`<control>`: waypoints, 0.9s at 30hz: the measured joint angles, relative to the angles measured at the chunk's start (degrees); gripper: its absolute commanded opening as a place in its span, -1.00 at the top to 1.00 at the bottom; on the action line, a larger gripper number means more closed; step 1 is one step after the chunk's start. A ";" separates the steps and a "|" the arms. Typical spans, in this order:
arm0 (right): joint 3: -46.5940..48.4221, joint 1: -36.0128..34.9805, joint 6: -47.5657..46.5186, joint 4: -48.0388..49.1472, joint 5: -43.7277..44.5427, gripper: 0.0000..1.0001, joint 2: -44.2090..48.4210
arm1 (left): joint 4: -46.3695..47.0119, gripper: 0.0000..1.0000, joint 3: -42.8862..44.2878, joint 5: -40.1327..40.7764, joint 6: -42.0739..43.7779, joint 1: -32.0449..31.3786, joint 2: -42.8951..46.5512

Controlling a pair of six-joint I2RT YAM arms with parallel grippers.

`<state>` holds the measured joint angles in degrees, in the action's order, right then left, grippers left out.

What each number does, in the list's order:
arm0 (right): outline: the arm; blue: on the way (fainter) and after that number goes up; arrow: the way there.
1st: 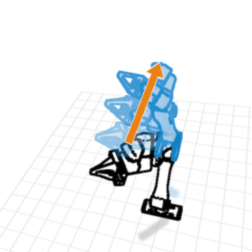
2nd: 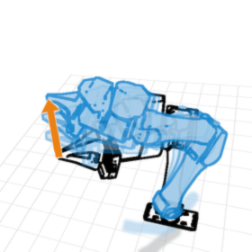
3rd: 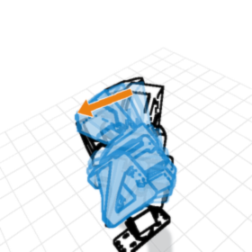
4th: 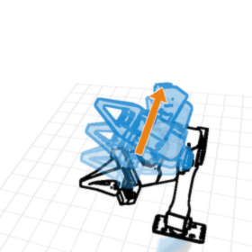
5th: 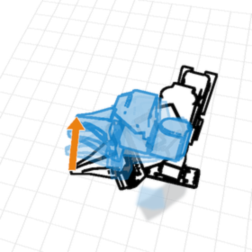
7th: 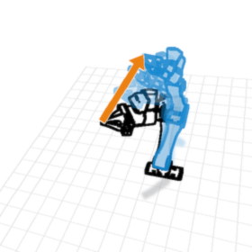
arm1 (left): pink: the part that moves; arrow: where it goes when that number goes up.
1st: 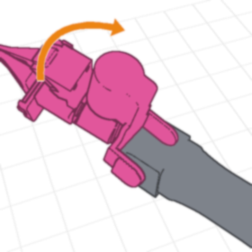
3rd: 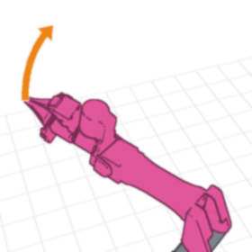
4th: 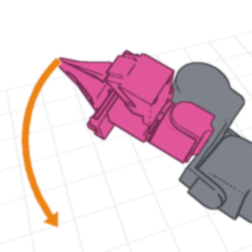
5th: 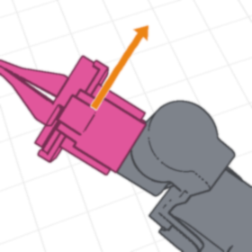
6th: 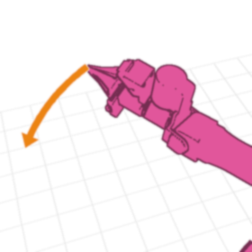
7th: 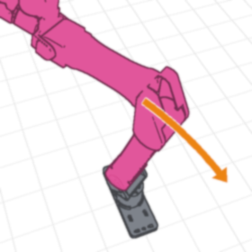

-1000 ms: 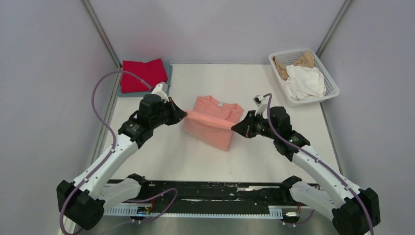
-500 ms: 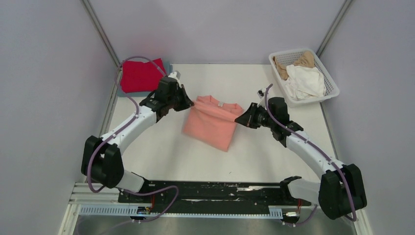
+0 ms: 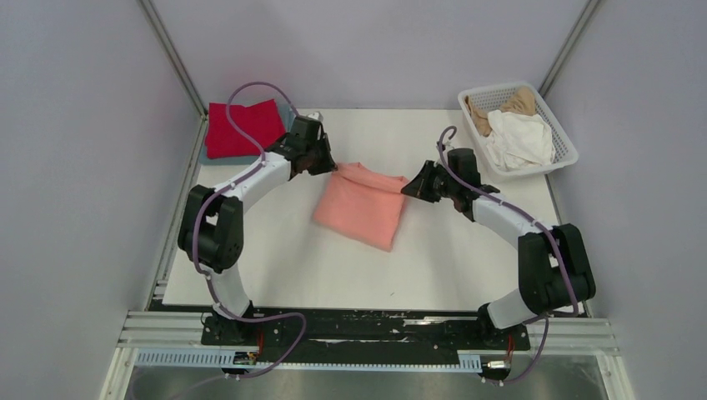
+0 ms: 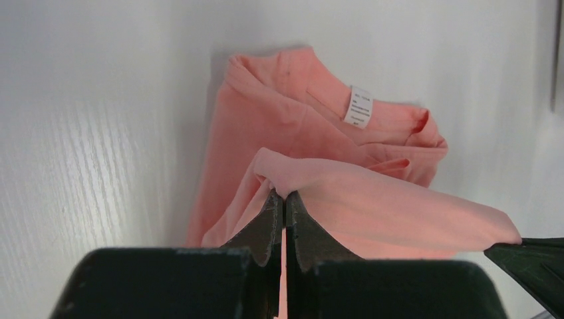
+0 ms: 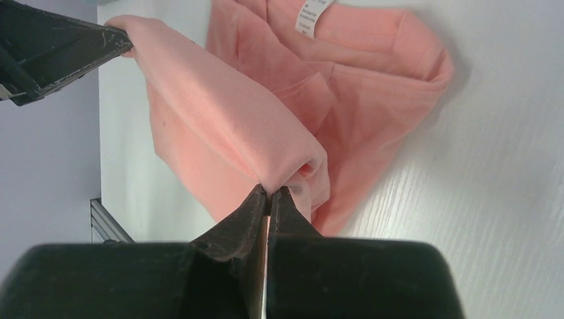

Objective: Fold and stack the t-shirts
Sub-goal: Fold the long partially folded tshirt into a neat square

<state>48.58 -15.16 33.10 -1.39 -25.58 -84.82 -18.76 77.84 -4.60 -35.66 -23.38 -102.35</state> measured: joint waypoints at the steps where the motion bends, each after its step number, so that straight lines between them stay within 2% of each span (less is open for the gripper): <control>1: 0.74 0.09 -0.02 0.11 0.31 1.00 -1.09 | -0.04 1.00 0.76 0.11 0.24 0.09 -1.03; 8: 4.74 1.20 0.09 1.88 1.31 1.00 -8.17 | -1.31 1.00 7.30 -0.26 1.09 1.16 -8.48; 17: 4.26 1.49 1.42 2.78 4.92 1.00 -8.72 | -1.90 1.00 10.27 -3.91 1.57 1.73 -13.53; 20: 3.76 1.57 1.79 2.73 5.88 0.90 -8.68 | -1.79 0.89 10.67 -4.66 1.57 1.73 -13.88; 21: 3.76 1.66 2.08 2.64 6.05 0.71 -8.74 | -1.77 0.78 10.78 -4.74 1.60 1.73 -13.97; 22: 3.76 1.77 2.34 2.69 6.23 0.33 -8.87 | -1.75 0.69 11.19 -4.98 1.64 1.73 -14.29; 23: 3.78 1.88 2.51 2.71 6.64 -0.03 -9.03 | -1.70 0.46 11.63 -5.22 1.79 1.73 -14.73; 24: 3.89 2.01 2.60 2.60 7.28 -0.24 -9.35 | -1.75 0.32 12.24 -5.22 2.08 1.75 -15.26; 27: 6.05 2.64 0.70 0.81 8.57 -0.66 -11.74 | -1.79 -0.86 14.23 -5.55 3.56 2.23 -17.05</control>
<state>54.63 -12.51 33.80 -0.58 -17.02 -96.55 -20.56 92.07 -10.15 -32.10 -21.15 -119.39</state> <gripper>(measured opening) 0.651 0.420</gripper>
